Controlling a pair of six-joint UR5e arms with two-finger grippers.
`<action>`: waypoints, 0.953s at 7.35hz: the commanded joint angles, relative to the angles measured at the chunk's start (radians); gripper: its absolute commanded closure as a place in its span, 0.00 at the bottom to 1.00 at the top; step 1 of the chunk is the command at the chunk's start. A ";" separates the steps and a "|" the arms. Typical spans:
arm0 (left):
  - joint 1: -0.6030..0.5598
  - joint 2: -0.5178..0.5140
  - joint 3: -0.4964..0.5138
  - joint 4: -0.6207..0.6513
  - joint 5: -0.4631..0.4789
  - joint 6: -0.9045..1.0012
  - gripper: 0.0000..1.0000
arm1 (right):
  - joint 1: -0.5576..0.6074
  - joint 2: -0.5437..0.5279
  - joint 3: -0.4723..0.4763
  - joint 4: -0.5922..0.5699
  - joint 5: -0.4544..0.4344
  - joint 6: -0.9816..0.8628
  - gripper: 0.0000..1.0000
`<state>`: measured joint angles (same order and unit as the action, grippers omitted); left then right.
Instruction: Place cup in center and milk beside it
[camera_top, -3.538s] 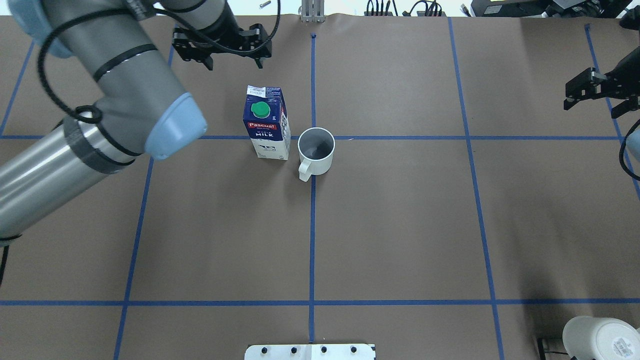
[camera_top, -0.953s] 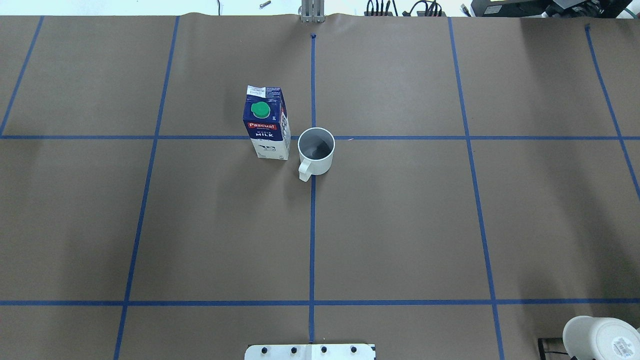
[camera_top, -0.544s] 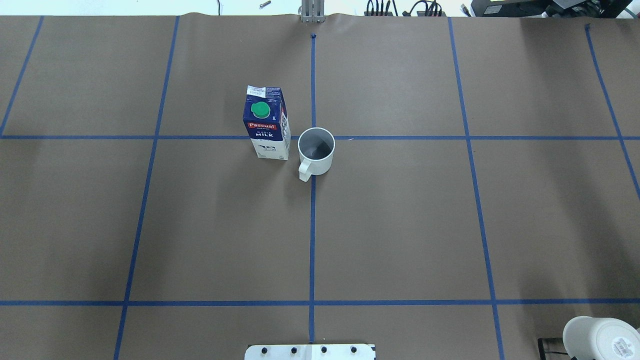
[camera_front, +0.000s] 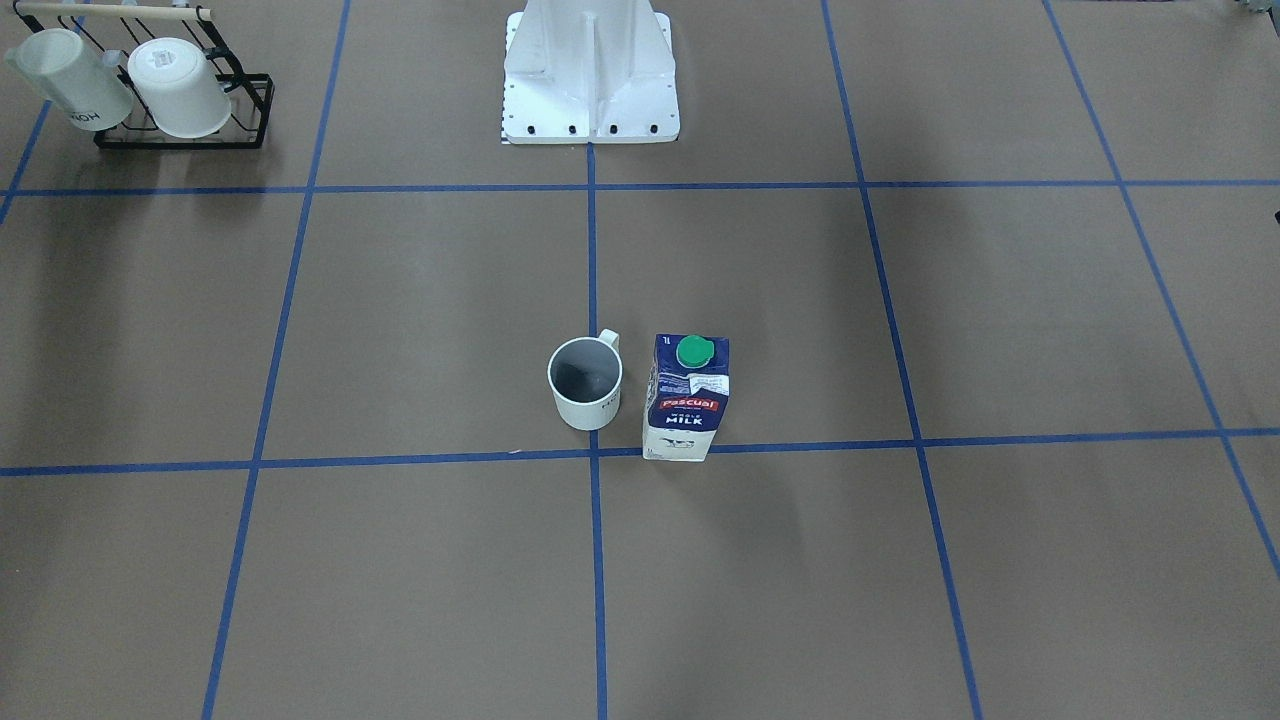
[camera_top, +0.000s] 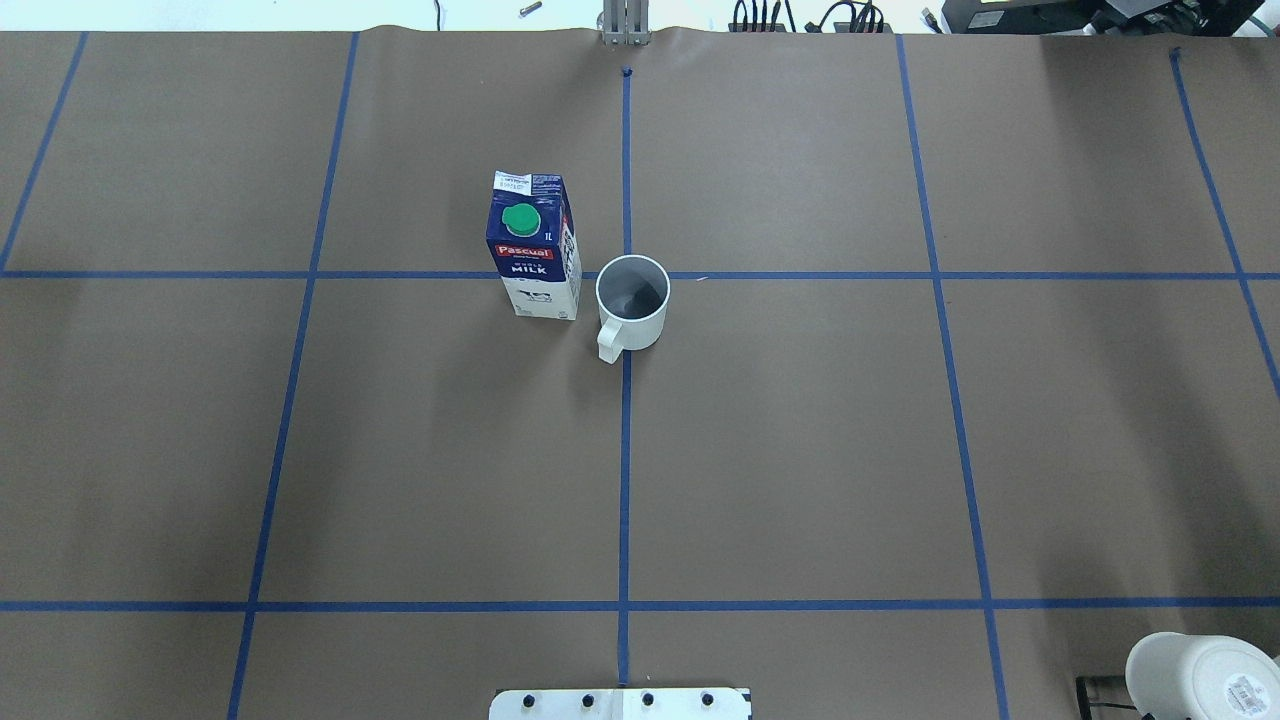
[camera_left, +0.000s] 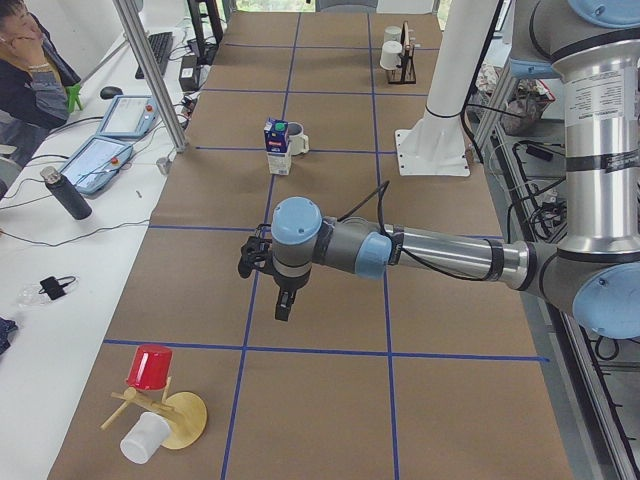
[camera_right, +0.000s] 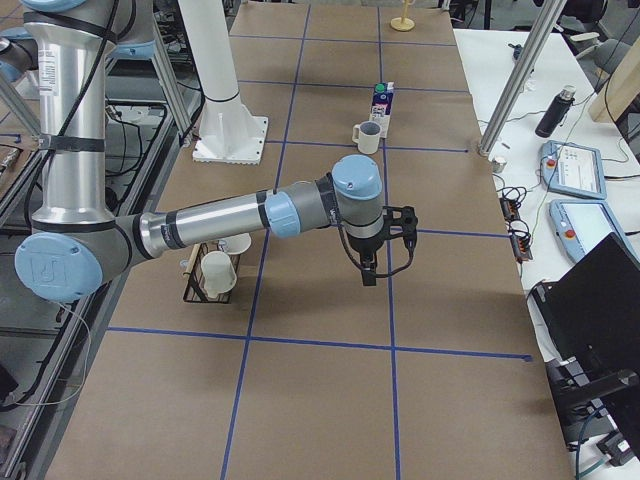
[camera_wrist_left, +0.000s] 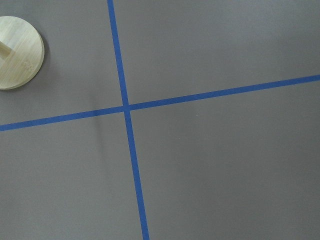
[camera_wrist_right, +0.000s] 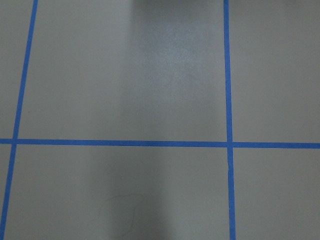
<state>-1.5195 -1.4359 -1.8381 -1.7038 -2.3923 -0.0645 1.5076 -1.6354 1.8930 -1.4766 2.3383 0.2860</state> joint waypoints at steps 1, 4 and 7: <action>-0.001 -0.003 0.008 0.009 -0.004 -0.003 0.02 | -0.029 0.002 0.001 -0.008 -0.032 -0.007 0.00; 0.001 -0.011 0.010 0.007 -0.005 -0.003 0.02 | -0.182 0.008 -0.008 -0.018 -0.151 -0.077 0.00; 0.001 -0.012 0.022 0.000 -0.004 0.000 0.02 | -0.182 0.009 -0.005 -0.039 -0.136 -0.116 0.00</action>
<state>-1.5187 -1.4475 -1.8285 -1.6972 -2.3973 -0.0669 1.3274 -1.6270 1.8861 -1.5119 2.1910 0.1730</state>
